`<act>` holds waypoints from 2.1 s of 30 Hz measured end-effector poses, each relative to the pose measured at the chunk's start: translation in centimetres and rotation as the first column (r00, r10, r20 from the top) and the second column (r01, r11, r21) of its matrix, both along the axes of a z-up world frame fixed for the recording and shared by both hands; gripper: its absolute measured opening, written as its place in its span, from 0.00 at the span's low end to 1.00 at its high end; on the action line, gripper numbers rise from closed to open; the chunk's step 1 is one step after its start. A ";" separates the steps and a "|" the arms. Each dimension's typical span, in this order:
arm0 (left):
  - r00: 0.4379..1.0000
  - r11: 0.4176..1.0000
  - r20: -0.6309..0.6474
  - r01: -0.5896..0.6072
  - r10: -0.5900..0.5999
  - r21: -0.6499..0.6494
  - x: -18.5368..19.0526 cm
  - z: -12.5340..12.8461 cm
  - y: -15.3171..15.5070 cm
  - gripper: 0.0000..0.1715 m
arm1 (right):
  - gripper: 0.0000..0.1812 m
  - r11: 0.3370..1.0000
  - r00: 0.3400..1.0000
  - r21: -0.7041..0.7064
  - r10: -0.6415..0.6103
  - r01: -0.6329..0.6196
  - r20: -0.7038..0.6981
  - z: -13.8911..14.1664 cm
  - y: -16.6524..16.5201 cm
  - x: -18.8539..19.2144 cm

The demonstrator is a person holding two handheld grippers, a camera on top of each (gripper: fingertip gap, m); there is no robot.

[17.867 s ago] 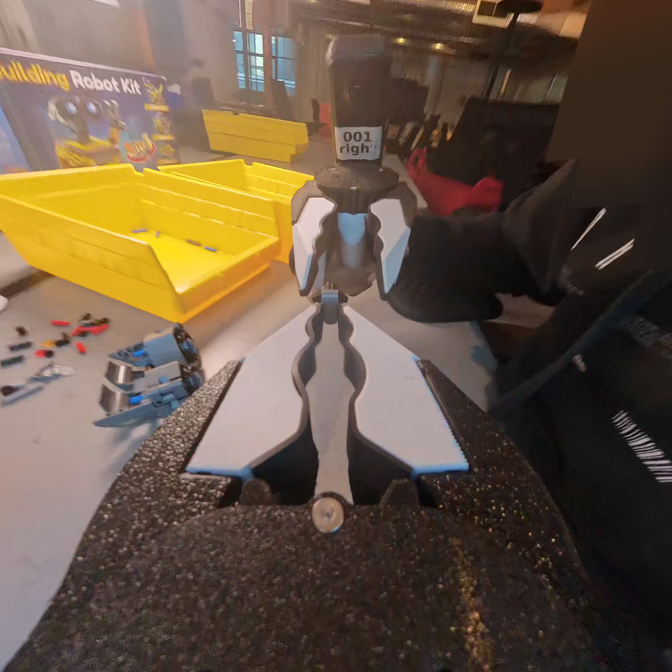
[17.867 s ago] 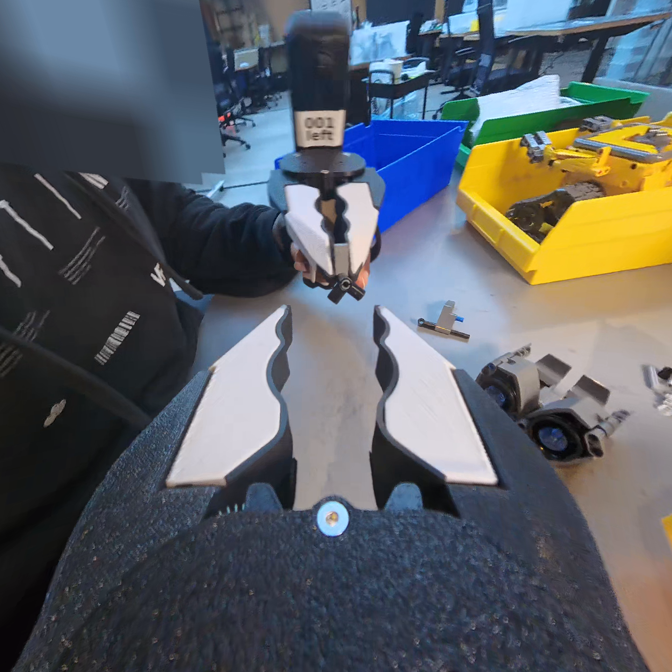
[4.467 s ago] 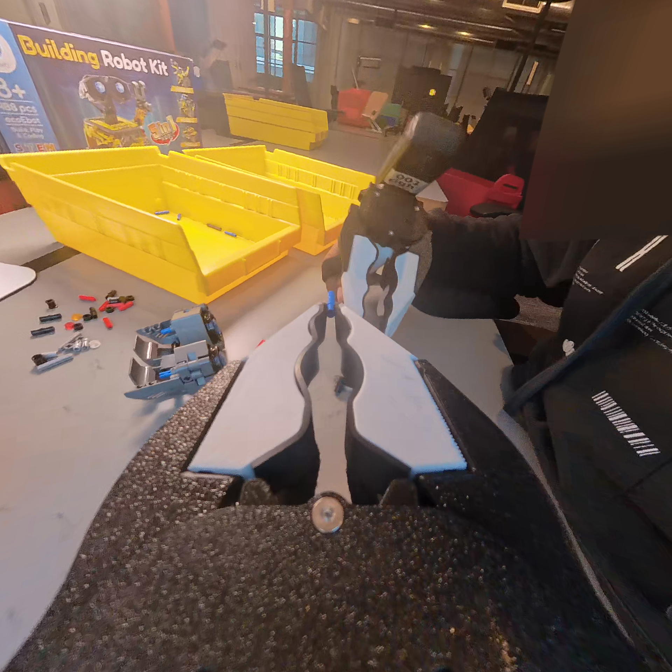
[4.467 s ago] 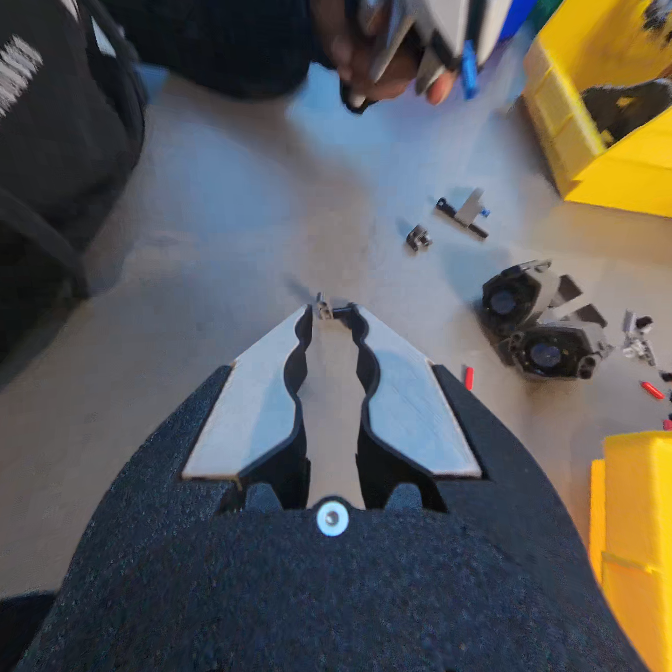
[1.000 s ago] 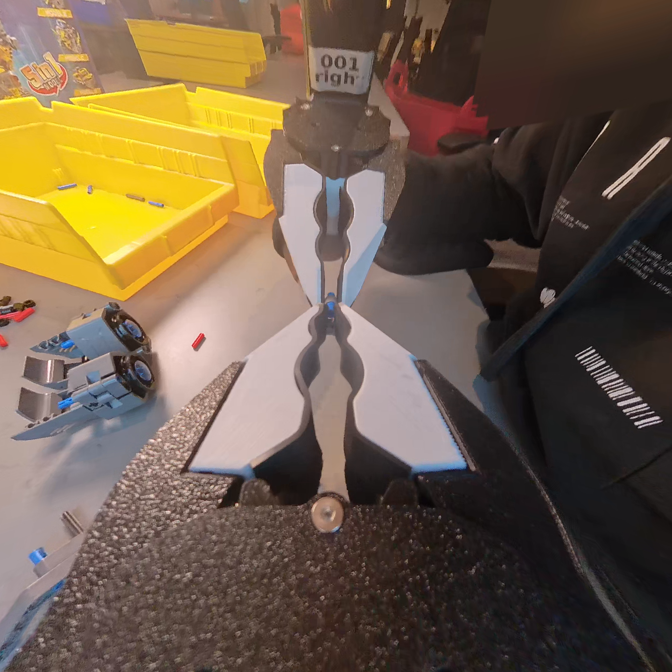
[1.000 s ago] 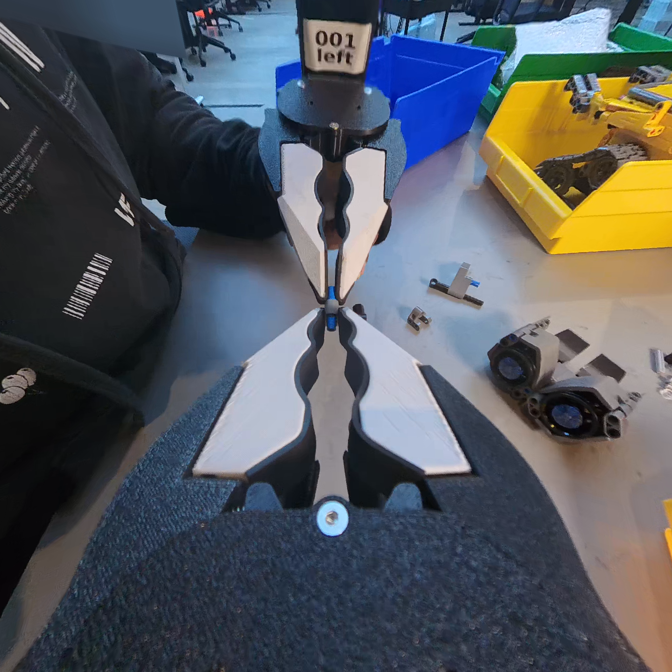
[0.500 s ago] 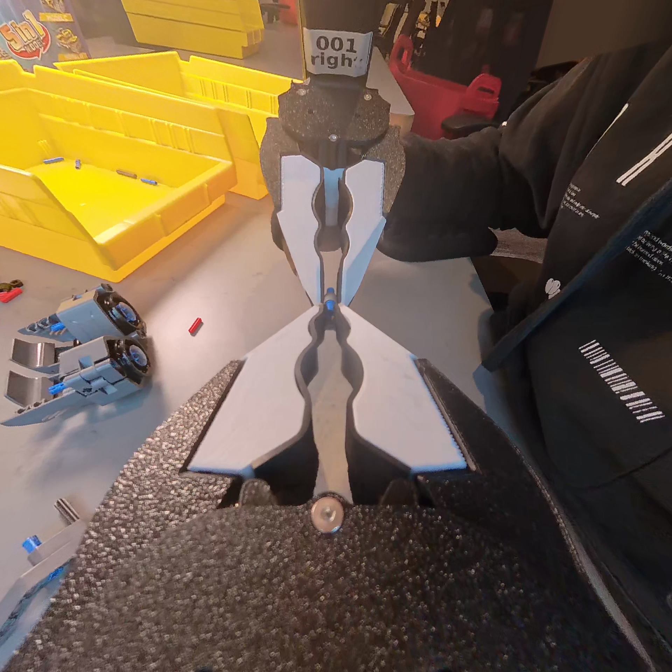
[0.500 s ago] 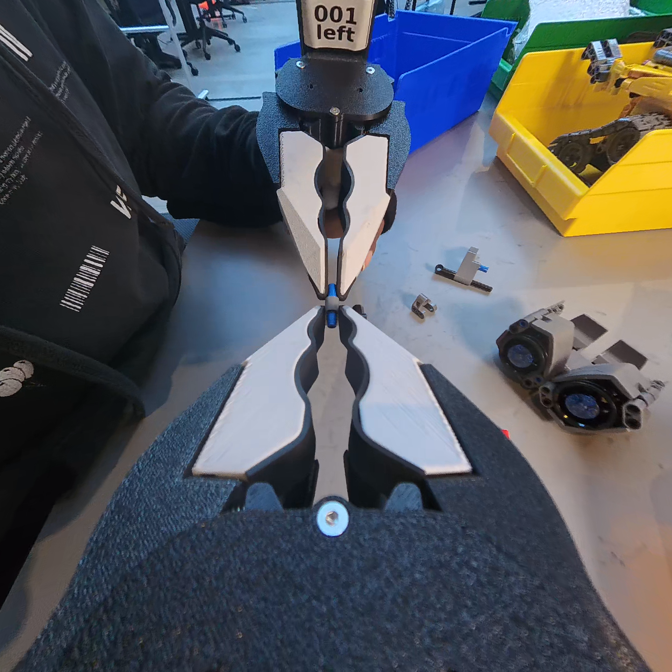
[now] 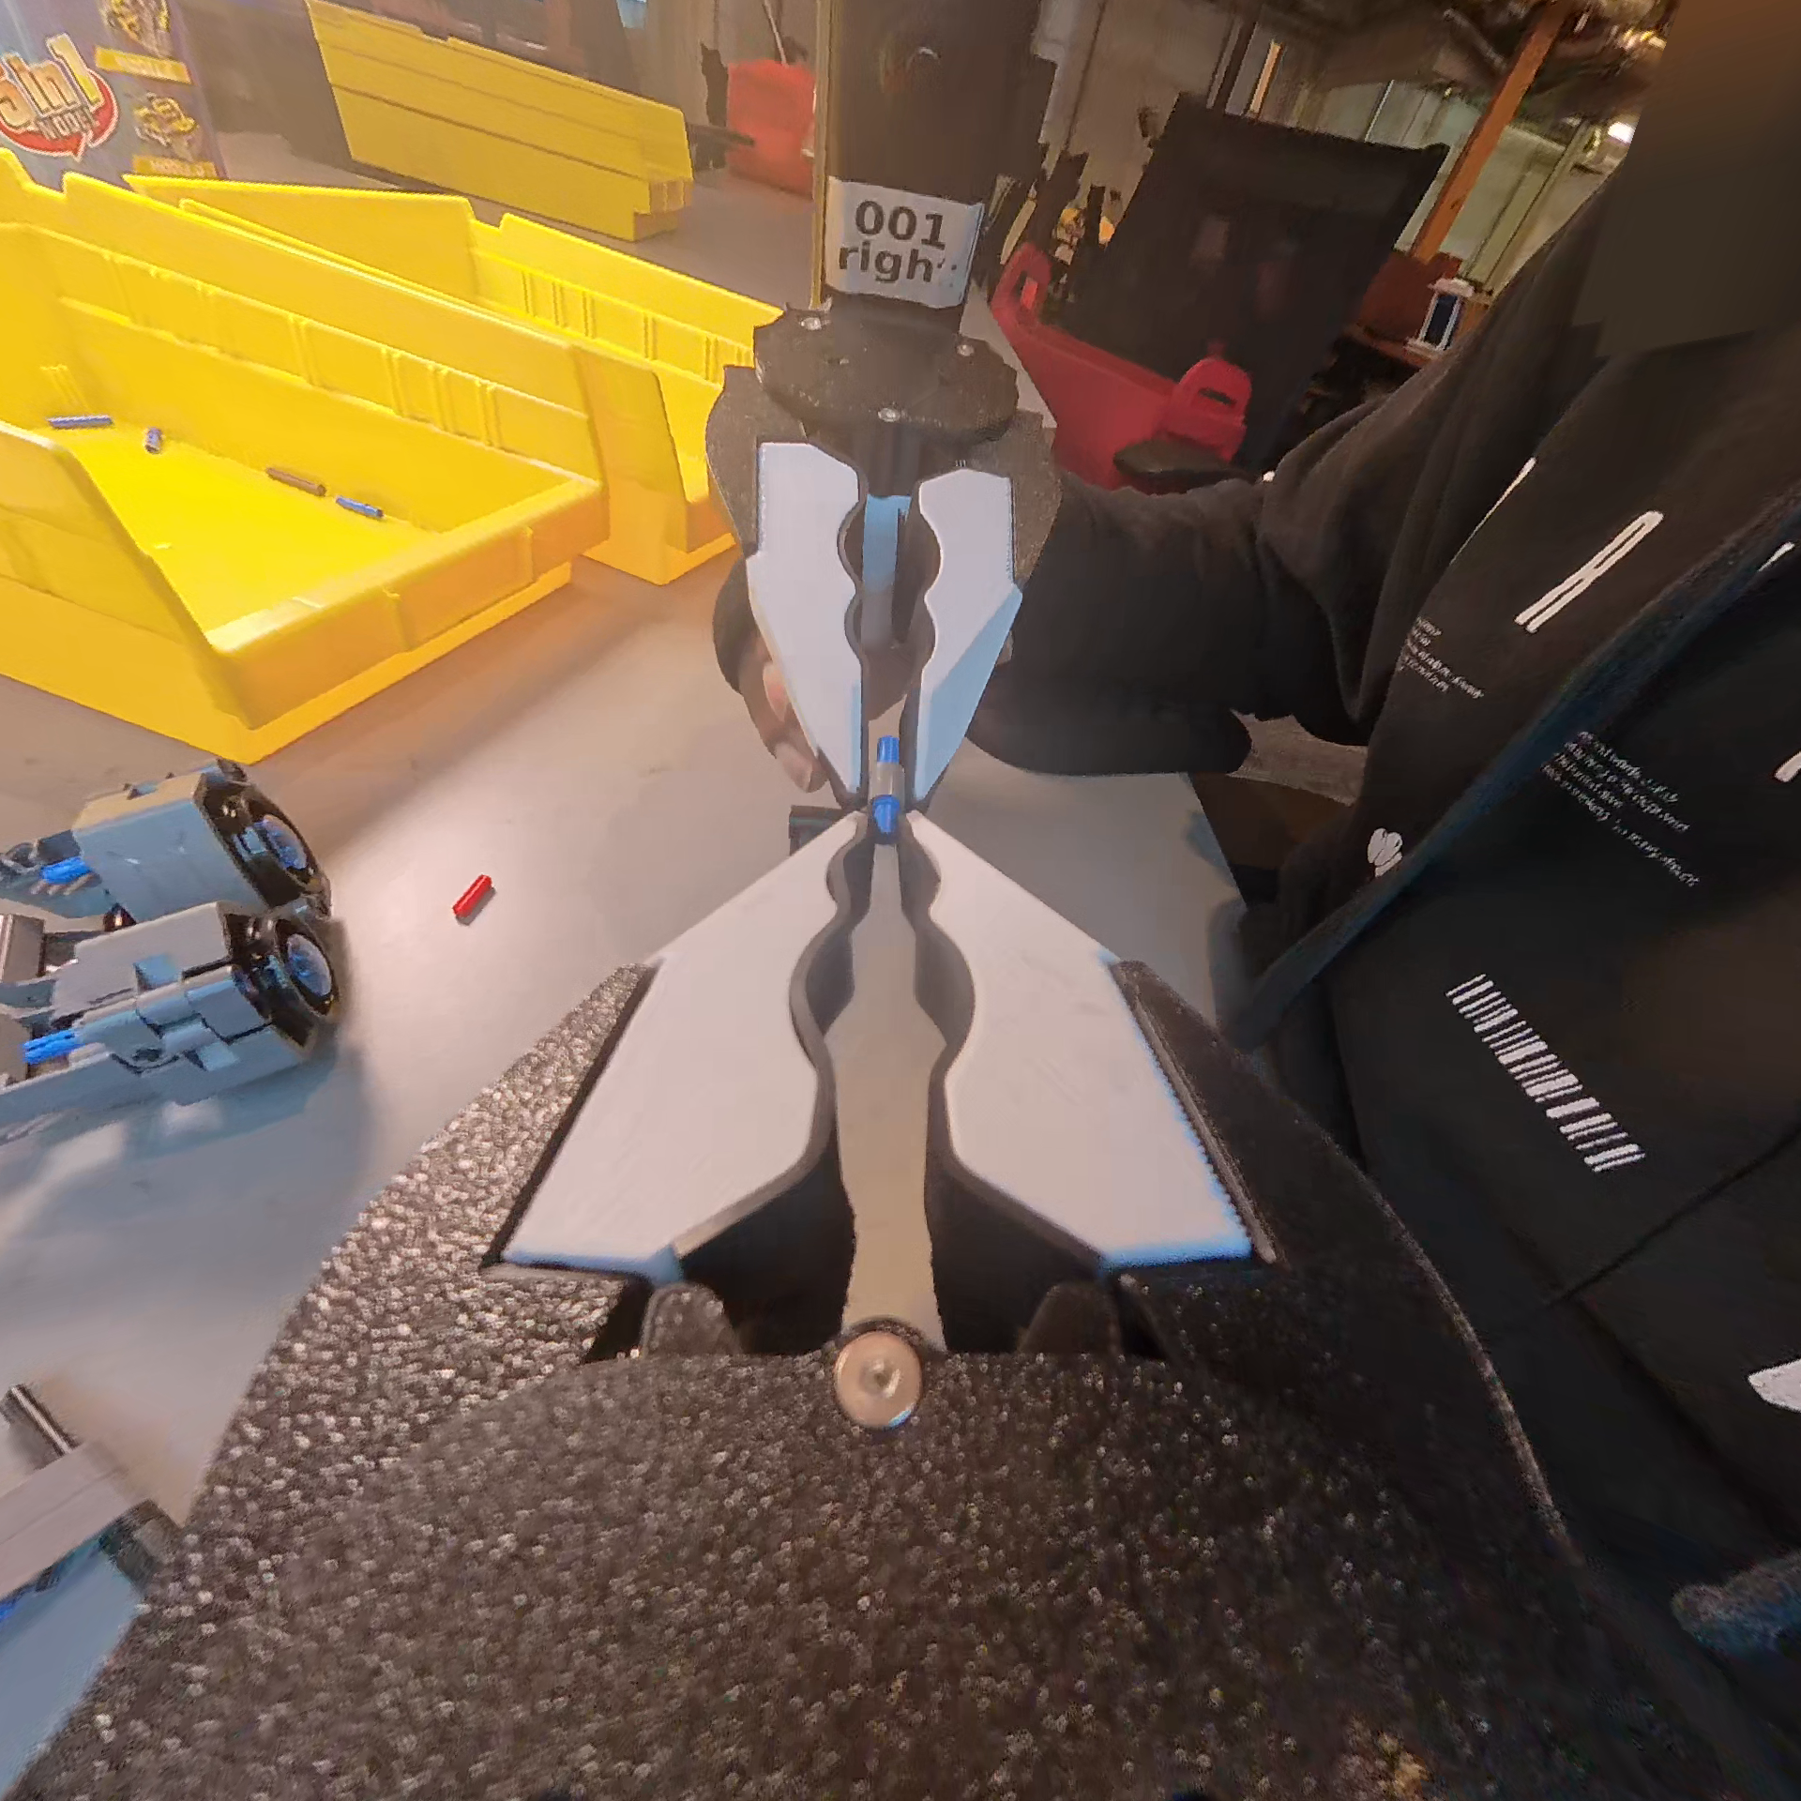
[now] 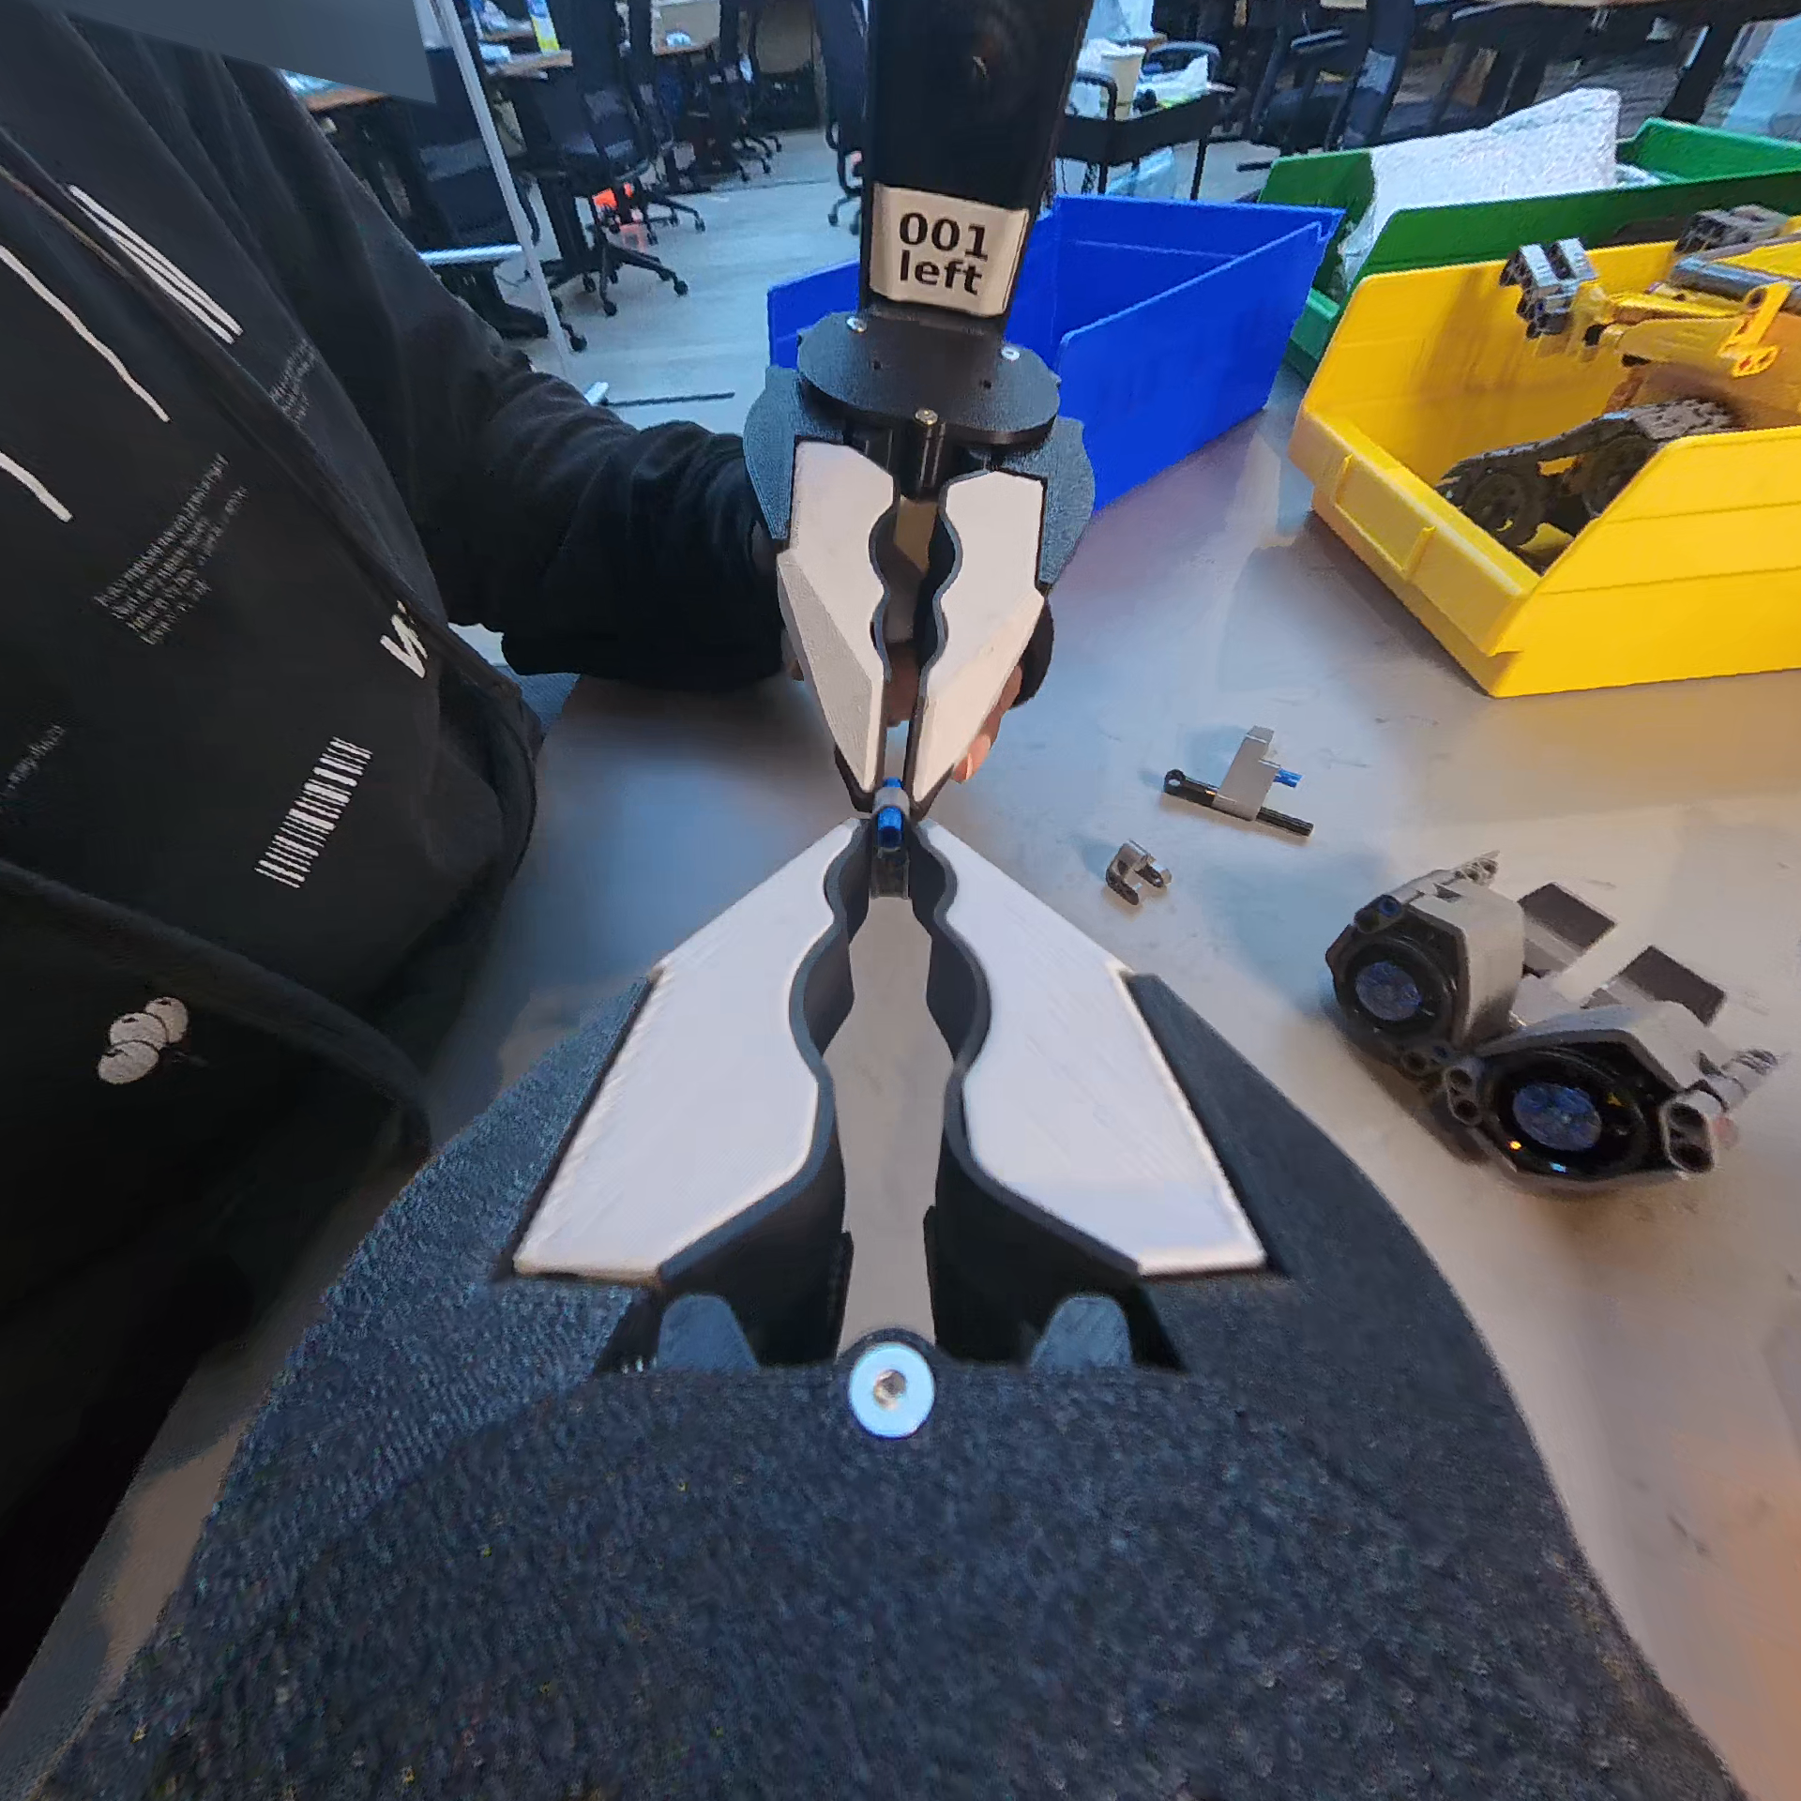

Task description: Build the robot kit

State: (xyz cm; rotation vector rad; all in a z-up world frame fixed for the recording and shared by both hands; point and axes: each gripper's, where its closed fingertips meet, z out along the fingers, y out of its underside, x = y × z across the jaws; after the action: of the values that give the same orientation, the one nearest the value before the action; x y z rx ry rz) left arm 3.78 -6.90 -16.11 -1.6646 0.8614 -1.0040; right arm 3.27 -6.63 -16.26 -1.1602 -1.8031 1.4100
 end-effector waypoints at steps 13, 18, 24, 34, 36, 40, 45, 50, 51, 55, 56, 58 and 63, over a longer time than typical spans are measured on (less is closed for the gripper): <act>0.908 0.963 0.338 -0.194 0.248 -0.186 -2.7 2.2 3.8 0.02 | 0.12 0.950 0.942 0.086 -0.281 0.300 -0.184 2.2 4.3 -1.9; 0.807 0.929 0.478 -0.222 0.346 -0.297 -3.9 2.9 5.2 0.02 | 0.20 0.814 0.878 0.331 -0.423 0.477 -0.227 1.3 5.3 -3.8; 0.820 0.937 0.476 -0.192 0.317 -0.293 -3.2 3.0 4.6 0.02 | 0.04 0.800 0.865 0.334 -0.430 0.498 -0.260 1.9 5.4 -4.0; 0.981 0.972 0.124 -0.169 0.150 0.161 -2.6 4.2 1.6 0.15 | 0.03 0.974 0.963 0.065 -0.203 0.217 -0.178 2.9 1.6 -2.8; 0.987 0.965 0.061 -0.158 0.149 0.209 -2.3 3.9 1.4 0.17 | 0.03 0.980 0.969 0.062 -0.177 0.190 -0.170 2.8 1.1 -2.8; 0.995 0.967 0.006 -0.099 0.100 0.233 -1.7 3.4 0.6 0.19 | 0.03 0.984 0.979 0.112 -0.119 0.139 -0.163 2.6 -0.1 -2.7; 0.998 0.965 -0.041 -0.030 0.042 0.259 -0.8 3.0 -0.4 0.14 | 0.03 0.979 0.986 0.189 -0.050 0.080 -0.160 2.2 -1.0 -2.1; 0.999 0.968 -0.024 -0.042 0.049 0.247 -0.9 3.2 -0.2 0.13 | 0.03 0.974 0.980 0.207 -0.056 0.096 -0.191 2.5 -0.9 -2.1; 0.998 0.970 -0.012 -0.050 0.055 0.238 -1.0 3.3 -0.1 0.13 | 0.03 0.972 0.978 0.210 -0.067 0.110 -0.199 2.5 -0.7 -2.2; 0.997 0.966 -0.022 -0.072 0.080 0.247 -1.0 3.3 0.0 0.13 | 0.03 0.966 0.975 0.223 -0.082 0.129 -0.208 2.6 -0.4 -2.3; 0.995 0.963 -0.035 -0.077 0.089 0.259 -1.0 3.3 0.0 0.12 | 0.03 0.967 0.975 0.220 -0.082 0.127 -0.205 2.6 -0.4 -2.2; 0.992 0.961 -0.066 -0.088 0.109 0.262 -1.1 3.1 0.2 0.11 | 0.03 0.965 0.977 0.223 -0.092 0.135 -0.194 2.4 -0.2 -2.3; 0.992 0.967 -0.096 -0.057 0.083 0.249 -1.0 2.7 -0.2 0.10 | 0.03 0.961 0.983 0.252 -0.068 0.111 -0.173 2.0 -0.5 -2.2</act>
State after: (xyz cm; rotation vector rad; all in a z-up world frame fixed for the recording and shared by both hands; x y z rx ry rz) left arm 2.77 -7.15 -13.39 -1.5348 0.9494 -0.7336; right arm 1.09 -7.15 -14.29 -0.9496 -1.7360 1.1396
